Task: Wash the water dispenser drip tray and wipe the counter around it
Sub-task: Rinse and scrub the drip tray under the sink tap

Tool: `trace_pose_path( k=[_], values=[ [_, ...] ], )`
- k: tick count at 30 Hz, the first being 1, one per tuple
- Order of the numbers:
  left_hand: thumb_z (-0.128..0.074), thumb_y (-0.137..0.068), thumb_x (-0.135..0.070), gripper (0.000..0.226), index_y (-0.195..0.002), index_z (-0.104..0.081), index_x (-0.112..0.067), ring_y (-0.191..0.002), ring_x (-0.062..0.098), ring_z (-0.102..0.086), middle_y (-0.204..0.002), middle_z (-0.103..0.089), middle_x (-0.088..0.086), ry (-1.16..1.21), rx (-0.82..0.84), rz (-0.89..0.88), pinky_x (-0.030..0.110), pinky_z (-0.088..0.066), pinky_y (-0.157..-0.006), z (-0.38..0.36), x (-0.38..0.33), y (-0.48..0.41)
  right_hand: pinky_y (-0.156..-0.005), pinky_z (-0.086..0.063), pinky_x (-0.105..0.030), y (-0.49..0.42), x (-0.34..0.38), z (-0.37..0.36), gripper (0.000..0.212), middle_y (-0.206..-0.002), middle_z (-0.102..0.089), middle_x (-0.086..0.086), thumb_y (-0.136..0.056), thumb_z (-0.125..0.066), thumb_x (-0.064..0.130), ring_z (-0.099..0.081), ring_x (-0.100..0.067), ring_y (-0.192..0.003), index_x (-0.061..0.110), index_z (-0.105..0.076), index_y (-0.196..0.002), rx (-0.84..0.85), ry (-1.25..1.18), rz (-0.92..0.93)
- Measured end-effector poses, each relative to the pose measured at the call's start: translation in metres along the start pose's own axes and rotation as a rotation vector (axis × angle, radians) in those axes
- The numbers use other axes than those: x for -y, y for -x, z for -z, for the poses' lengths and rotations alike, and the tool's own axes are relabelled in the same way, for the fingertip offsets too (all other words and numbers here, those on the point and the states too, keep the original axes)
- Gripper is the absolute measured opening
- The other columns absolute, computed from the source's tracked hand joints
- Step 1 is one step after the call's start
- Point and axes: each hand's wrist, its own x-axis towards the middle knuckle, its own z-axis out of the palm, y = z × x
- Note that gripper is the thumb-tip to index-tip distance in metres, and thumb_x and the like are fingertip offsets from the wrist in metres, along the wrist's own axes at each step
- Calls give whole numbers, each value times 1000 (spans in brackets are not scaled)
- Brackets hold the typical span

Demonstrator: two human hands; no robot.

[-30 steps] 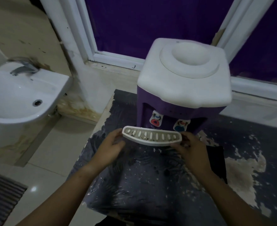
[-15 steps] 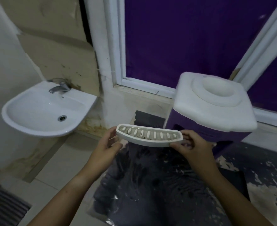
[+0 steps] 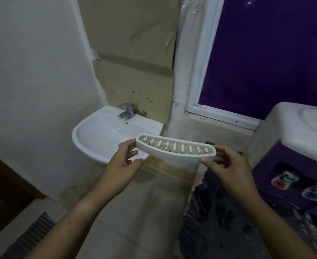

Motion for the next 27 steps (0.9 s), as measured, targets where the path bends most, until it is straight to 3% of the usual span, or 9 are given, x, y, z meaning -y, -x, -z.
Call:
trace_pose_path(
  k=[3,9,14,17,20,27],
  values=[
    [-61,-89,-18,52,-135,-44,-33,-125,4,-52,-136,-53,-17,-17,-52,23,37,-46,-105,36,5,-6,-81,-58,-28,-12,12,-37,34,-99,-73,14,-73,-84,28,-67,-1,-93,35,-70,-103,26,3,6],
    [-56,-94,-14,40,-126,-50,-38,-117,-5,-53,-122,-55,-33,60,-106,71,23,-43,-95,92,8,-29,-80,-56,-26,-51,35,-101,37,-103,-70,17,-72,-81,41,-64,1,-95,35,-67,-105,123,34,32],
    [-59,-90,-22,42,-128,-51,-36,-111,-16,-52,-132,-54,-23,51,-117,120,30,-41,-104,132,26,-70,-74,-53,-19,-93,35,-151,37,-106,-68,17,-76,-79,38,-63,-1,-96,33,-64,-109,164,61,39],
    [-59,-79,-33,50,-128,-52,-37,-113,-11,-55,-134,-55,-21,36,-117,170,37,-42,-108,153,37,-107,-72,-58,-22,-125,24,-182,38,-104,-69,18,-72,-79,45,-65,-2,-94,38,-64,-106,171,61,47],
    [-59,-77,-35,51,-127,-53,-37,-117,-7,-54,-136,-55,-19,52,-120,216,42,-42,-108,169,52,-147,-73,-61,-29,-157,11,-208,35,-101,-71,18,-73,-81,40,-67,-4,-92,36,-66,-104,192,66,55],
    [-59,-92,-21,40,-131,-51,-28,-116,1,-57,-137,-54,-14,24,-87,276,34,-47,-97,192,111,-235,-67,-58,-25,-219,-18,-262,32,-98,-70,18,-74,-84,32,-68,0,-86,34,-65,-99,251,58,9]
  ],
)
